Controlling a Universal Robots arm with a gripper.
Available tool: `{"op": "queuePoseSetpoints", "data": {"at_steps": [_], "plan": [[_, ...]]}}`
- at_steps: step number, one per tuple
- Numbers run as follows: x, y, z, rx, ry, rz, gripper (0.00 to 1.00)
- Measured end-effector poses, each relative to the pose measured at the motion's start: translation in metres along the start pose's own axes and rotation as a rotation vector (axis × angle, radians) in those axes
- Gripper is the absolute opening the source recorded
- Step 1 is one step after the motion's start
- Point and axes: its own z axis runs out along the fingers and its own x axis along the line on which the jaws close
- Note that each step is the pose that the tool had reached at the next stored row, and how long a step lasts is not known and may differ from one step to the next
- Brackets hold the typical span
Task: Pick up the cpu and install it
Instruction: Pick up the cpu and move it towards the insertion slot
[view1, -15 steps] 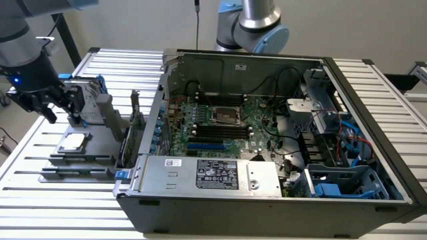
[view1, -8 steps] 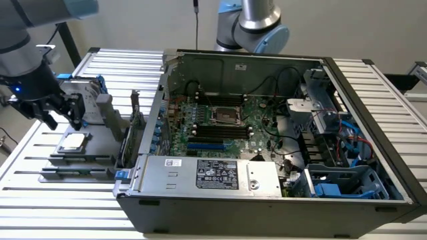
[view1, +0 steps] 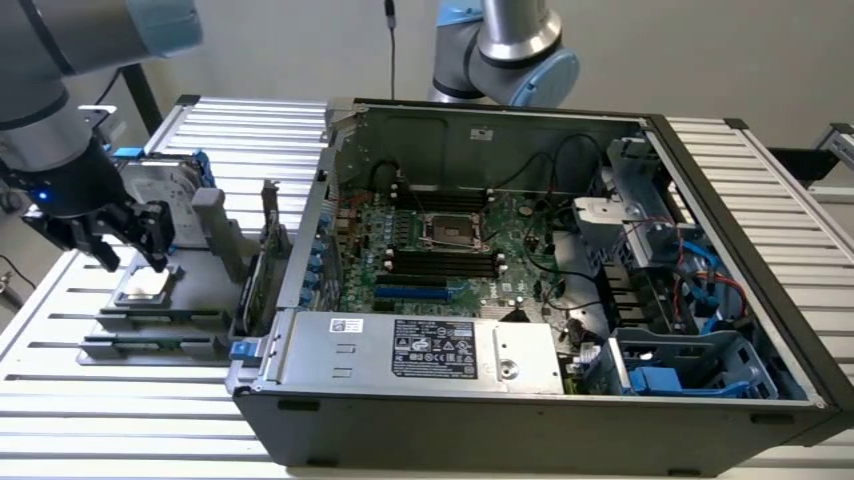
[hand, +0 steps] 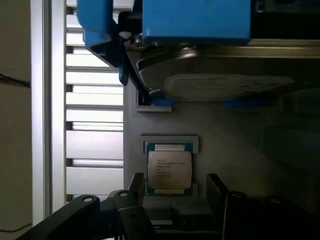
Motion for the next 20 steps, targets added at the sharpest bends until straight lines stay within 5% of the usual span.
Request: {"op": "queuePoseSetpoints", "data": {"at_steps": [12, 20], "plan": [[0.0, -0.0007, 0.0212, 0.0001, 0.0012, 0.011, 0.62], [0.0, -0.0009, 0.028, -0.0001, 0.0133, 0.012, 0.62]]}}
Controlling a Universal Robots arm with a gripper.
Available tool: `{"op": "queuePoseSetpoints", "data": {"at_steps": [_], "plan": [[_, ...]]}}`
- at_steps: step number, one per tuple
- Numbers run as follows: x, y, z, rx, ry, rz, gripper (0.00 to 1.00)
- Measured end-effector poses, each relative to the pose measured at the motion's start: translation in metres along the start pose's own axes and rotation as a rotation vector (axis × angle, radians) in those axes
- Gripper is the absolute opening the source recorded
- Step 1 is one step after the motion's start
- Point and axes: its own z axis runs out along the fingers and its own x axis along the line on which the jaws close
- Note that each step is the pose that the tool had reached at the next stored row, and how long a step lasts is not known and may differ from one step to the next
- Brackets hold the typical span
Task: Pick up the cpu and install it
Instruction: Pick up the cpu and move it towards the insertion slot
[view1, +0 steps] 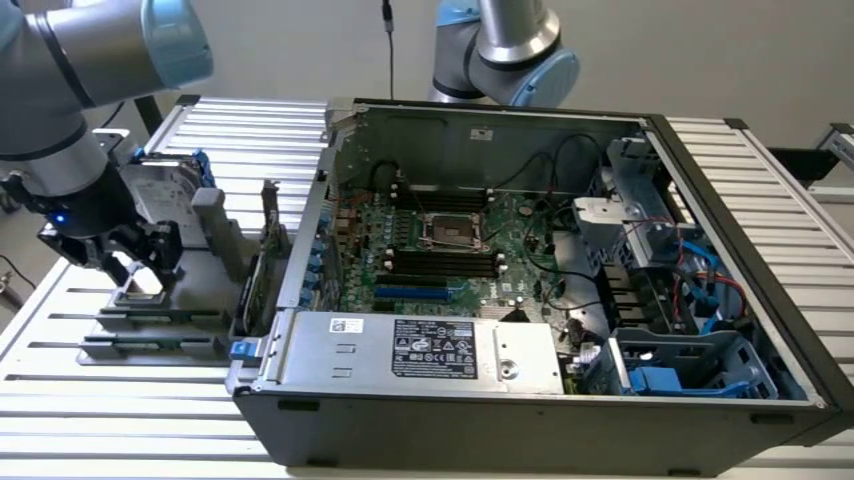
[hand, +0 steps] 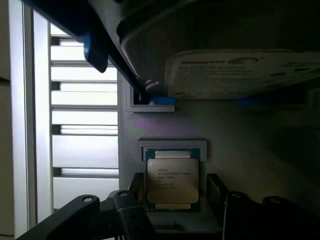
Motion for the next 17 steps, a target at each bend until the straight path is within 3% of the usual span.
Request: {"op": "queuePoseSetpoints", "data": {"at_steps": [10, 17], "plan": [[-0.0009, 0.0005, 0.0039, -0.0002, 0.0032, 0.0, 0.62], [-0.0008, 0.0014, 0.0065, -0.0001, 0.0086, 0.0, 0.62]]}}
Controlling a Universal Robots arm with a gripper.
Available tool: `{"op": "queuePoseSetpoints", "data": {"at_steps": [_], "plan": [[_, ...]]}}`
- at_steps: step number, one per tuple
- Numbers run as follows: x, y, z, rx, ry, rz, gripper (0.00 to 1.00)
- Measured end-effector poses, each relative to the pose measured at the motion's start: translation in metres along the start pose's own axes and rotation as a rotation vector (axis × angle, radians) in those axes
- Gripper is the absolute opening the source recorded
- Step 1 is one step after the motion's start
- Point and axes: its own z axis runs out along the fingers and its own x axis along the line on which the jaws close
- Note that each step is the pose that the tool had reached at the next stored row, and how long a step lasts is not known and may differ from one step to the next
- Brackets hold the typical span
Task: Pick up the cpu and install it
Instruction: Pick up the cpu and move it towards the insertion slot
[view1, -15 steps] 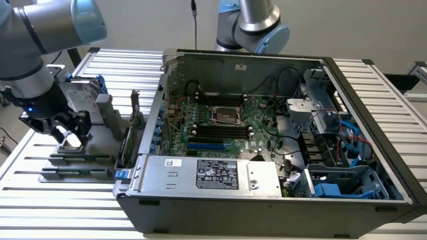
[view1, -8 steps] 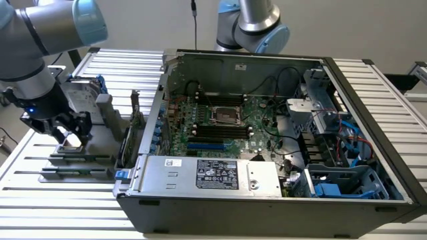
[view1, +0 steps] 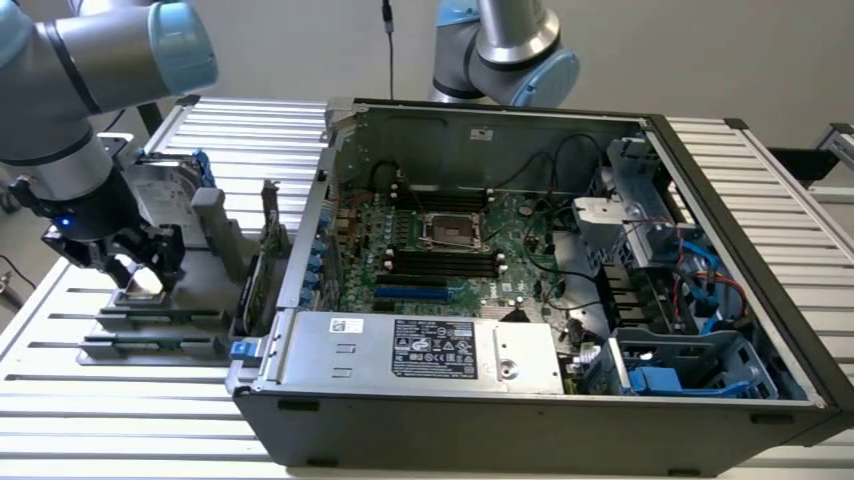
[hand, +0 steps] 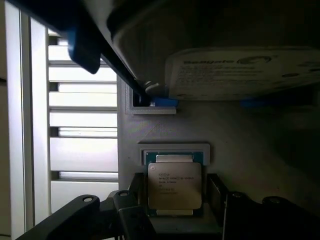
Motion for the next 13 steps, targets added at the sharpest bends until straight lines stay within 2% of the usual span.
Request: {"op": "queuePoseSetpoints", "data": {"at_steps": [4, 5, 13], "plan": [[0.0, 0.0001, 0.0003, 0.0001, 0.0022, 0.0, 0.6], [0.0, 0.0002, 0.0004, 0.0001, 0.0025, 0.0, 0.55], [-0.0001, 0.0002, 0.0005, -0.0001, 0.0045, 0.0, 0.55]]}}
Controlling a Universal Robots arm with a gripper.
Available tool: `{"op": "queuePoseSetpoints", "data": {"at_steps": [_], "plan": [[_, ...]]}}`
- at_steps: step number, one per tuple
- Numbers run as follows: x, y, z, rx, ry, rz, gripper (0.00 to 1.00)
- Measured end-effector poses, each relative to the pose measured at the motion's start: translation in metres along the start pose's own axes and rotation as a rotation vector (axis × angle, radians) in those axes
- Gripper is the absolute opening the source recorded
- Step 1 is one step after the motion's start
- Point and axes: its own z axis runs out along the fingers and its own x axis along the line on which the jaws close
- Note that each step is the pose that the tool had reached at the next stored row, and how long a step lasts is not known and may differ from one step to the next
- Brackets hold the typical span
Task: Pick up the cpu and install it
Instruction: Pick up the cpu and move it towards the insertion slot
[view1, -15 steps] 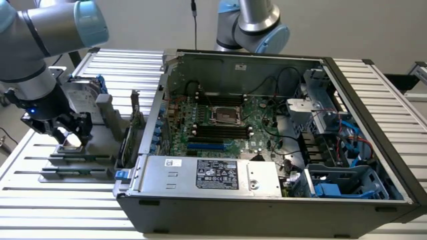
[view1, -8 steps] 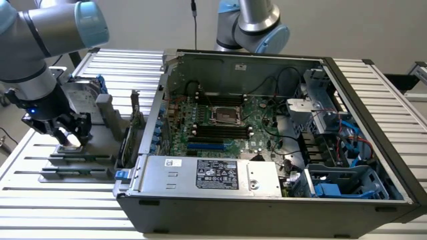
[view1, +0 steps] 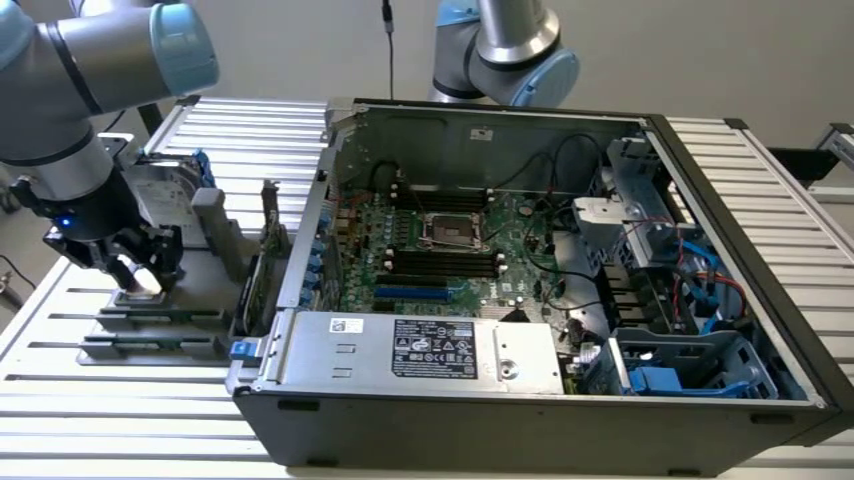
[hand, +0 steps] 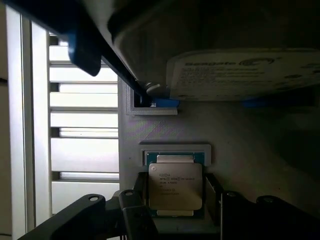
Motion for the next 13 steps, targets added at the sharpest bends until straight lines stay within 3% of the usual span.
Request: {"op": "queuePoseSetpoints", "data": {"at_steps": [7, 13], "plan": [[0.0, 0.0001, -0.0005, -0.0008, 0.0, 0.0, 0.55], [0.0001, 0.0003, -0.008, -0.0007, 0.0004, 0.0, 0.55]]}}
